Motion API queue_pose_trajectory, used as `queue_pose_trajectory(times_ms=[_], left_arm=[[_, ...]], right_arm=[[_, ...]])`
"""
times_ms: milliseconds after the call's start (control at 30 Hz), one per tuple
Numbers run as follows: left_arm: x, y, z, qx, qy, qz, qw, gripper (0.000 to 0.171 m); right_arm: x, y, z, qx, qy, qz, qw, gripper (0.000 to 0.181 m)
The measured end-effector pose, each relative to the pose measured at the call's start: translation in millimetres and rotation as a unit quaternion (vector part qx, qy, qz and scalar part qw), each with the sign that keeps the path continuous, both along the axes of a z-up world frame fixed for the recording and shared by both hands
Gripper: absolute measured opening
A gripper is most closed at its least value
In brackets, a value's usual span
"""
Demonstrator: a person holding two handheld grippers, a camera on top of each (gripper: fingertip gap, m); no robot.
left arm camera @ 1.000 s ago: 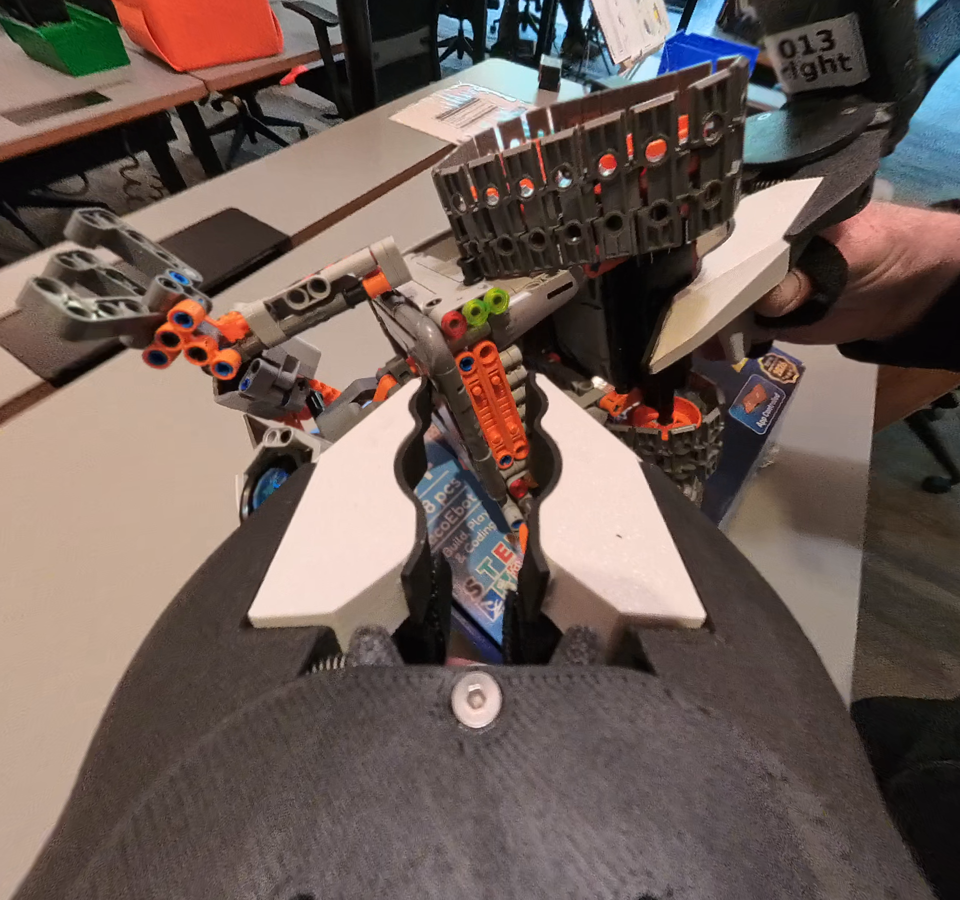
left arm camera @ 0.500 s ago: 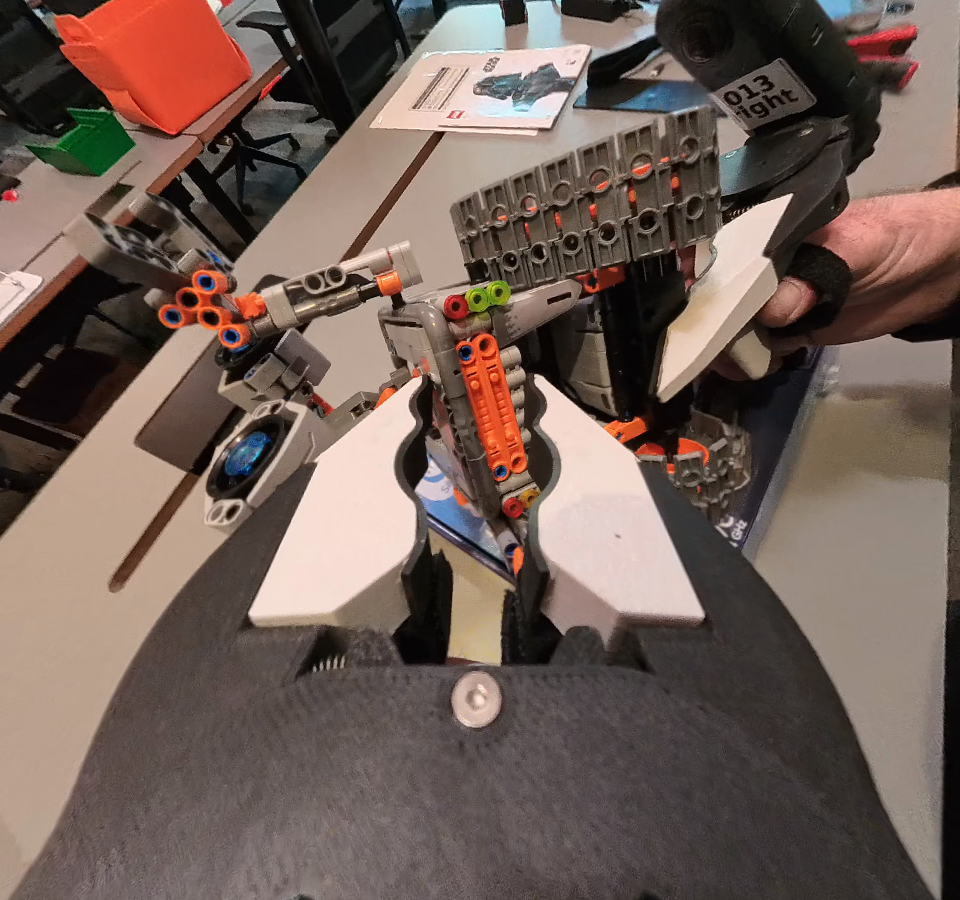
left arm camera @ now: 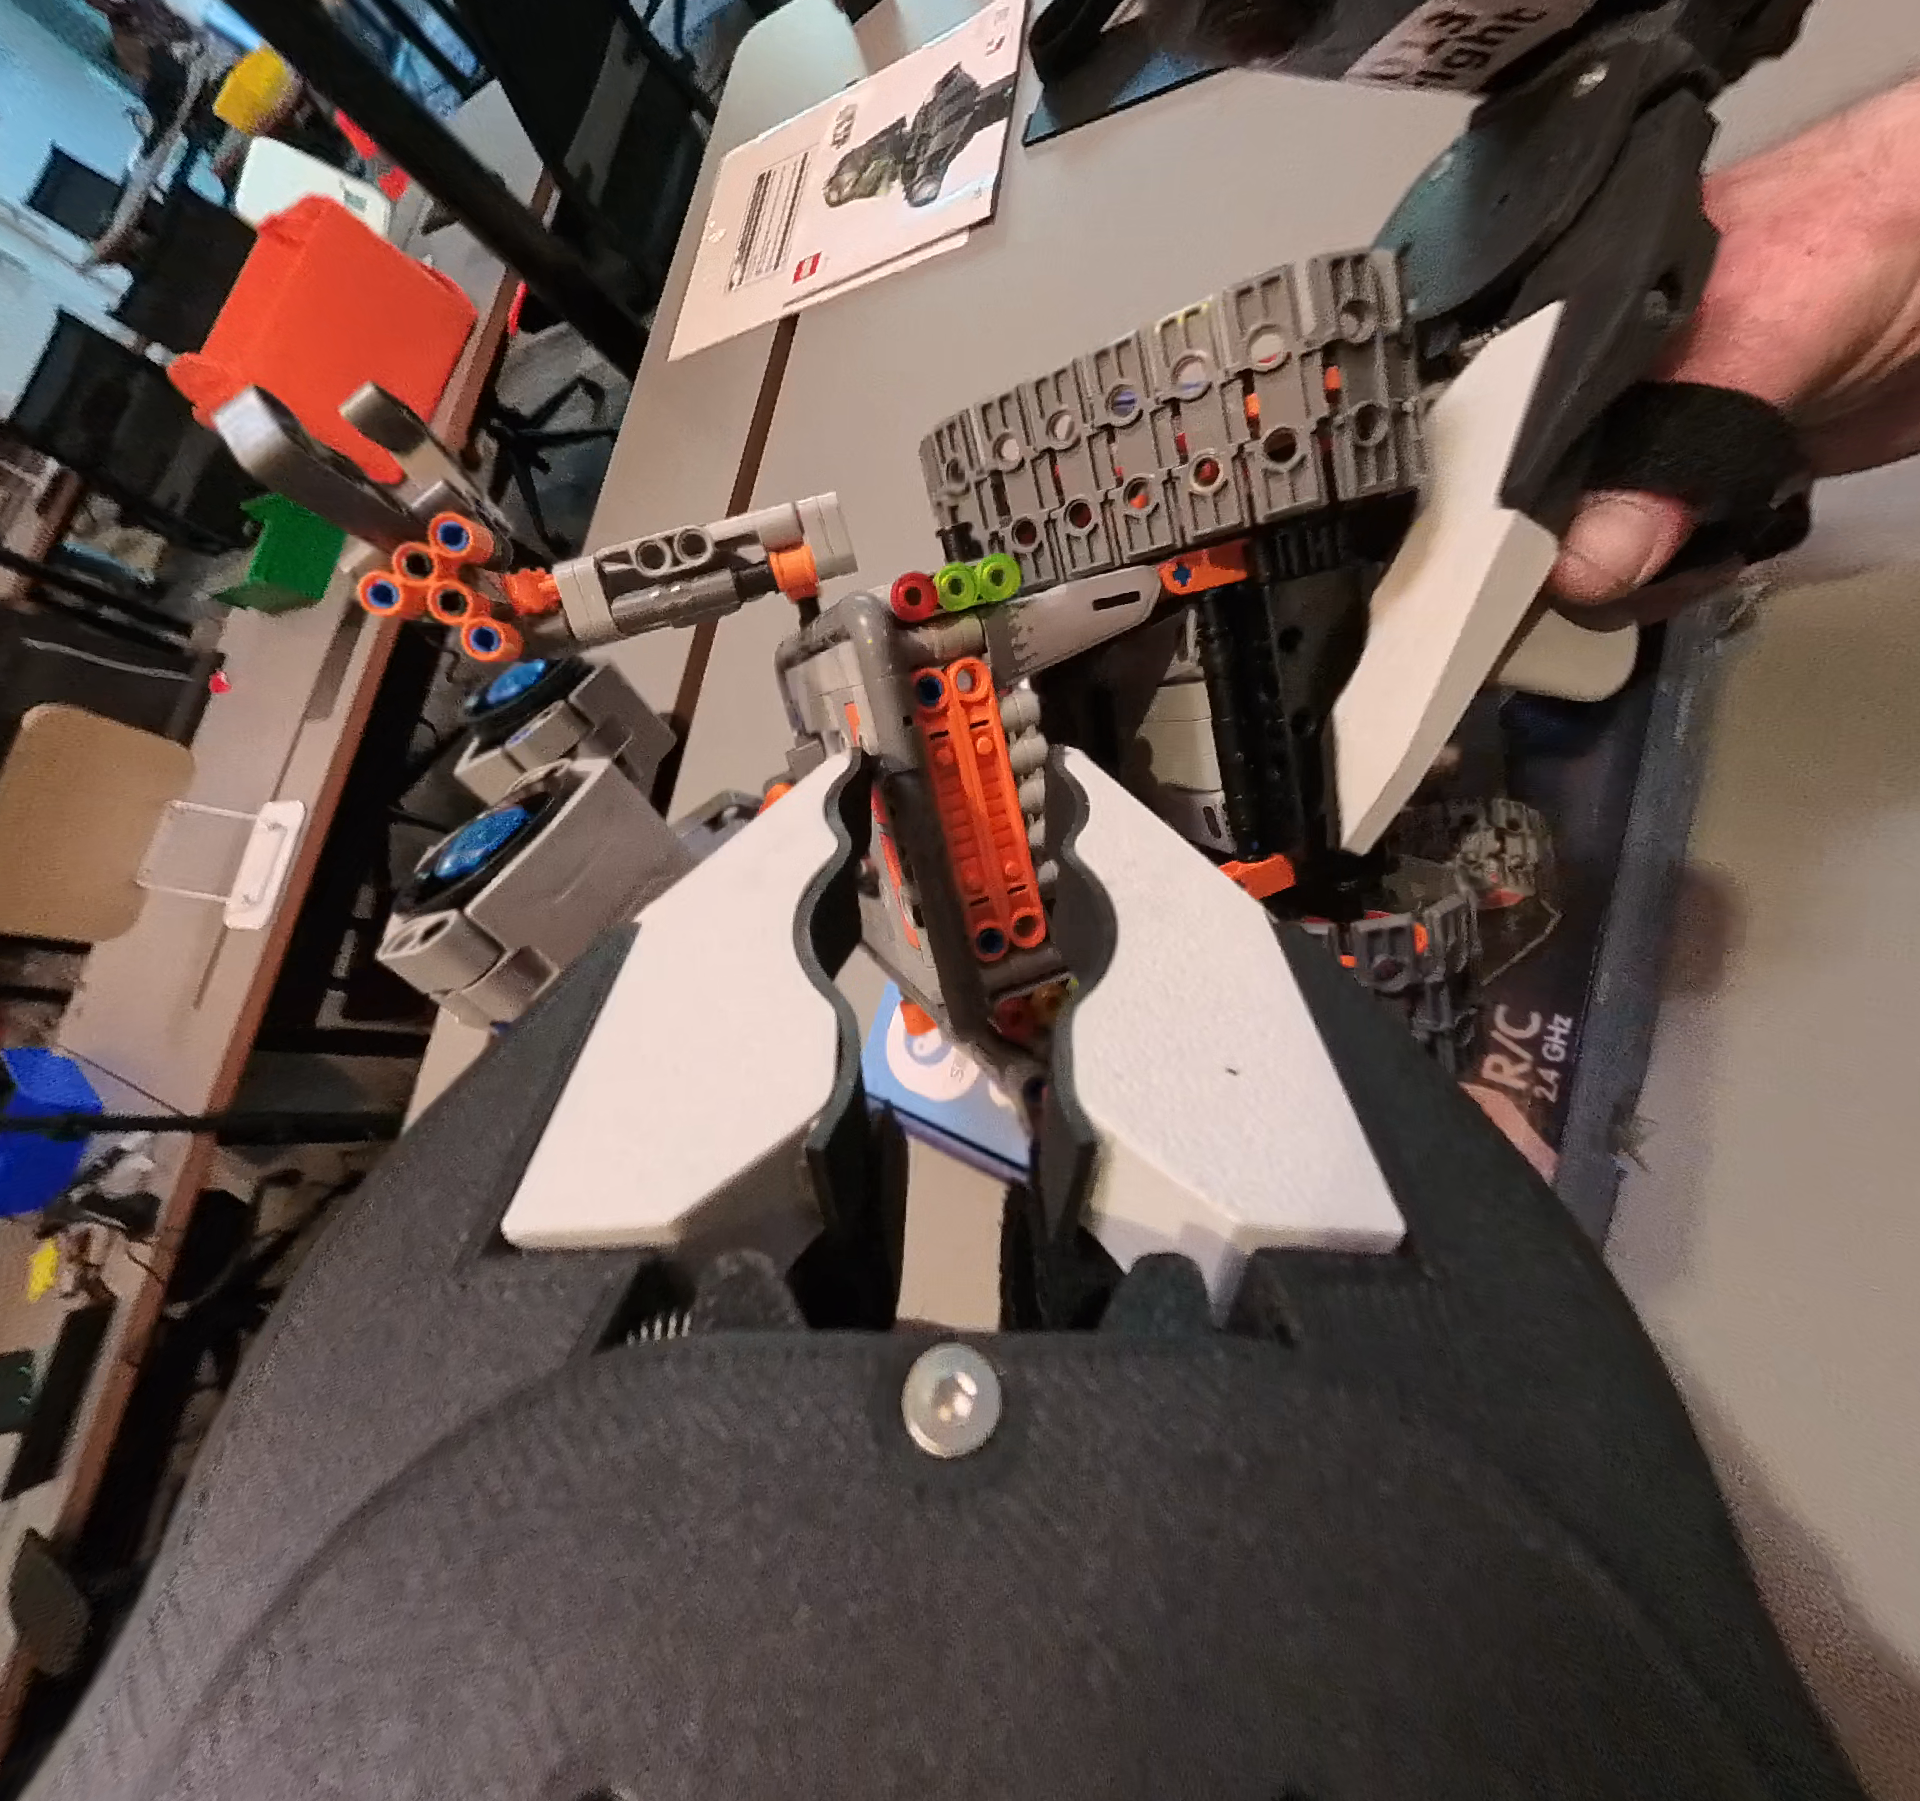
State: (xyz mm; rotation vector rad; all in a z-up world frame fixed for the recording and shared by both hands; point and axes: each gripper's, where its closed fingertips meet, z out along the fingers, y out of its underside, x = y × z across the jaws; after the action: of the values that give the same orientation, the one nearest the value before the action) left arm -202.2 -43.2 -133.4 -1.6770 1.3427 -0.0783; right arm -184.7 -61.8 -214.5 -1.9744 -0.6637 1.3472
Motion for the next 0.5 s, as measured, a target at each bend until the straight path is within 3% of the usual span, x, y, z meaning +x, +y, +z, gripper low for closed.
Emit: queue_pose_trajectory(times_ms=[133,233,300,500], left_arm=[[19,-5,-4,0.022,0.037,-0.015,0.999,0.031],[29,-9,-10,0.029,0.061,-0.025,0.997,0.03],[36,-10,-10,0.057,0.071,-0.025,0.996,0.013],[50,-14,-18,0.068,0.105,-0.031,0.992,0.013]], right_arm=[[10,-10,-6,-0.02,-0.007,-0.005,1.0,0.104],[16,-19,-6,-0.03,-0.009,-0.02,0.999,0.089],[19,-24,-15,-0.049,-0.023,-0.032,0.998,0.091],[30,-33,-24,-0.082,-0.003,-0.072,0.994,0.084]])
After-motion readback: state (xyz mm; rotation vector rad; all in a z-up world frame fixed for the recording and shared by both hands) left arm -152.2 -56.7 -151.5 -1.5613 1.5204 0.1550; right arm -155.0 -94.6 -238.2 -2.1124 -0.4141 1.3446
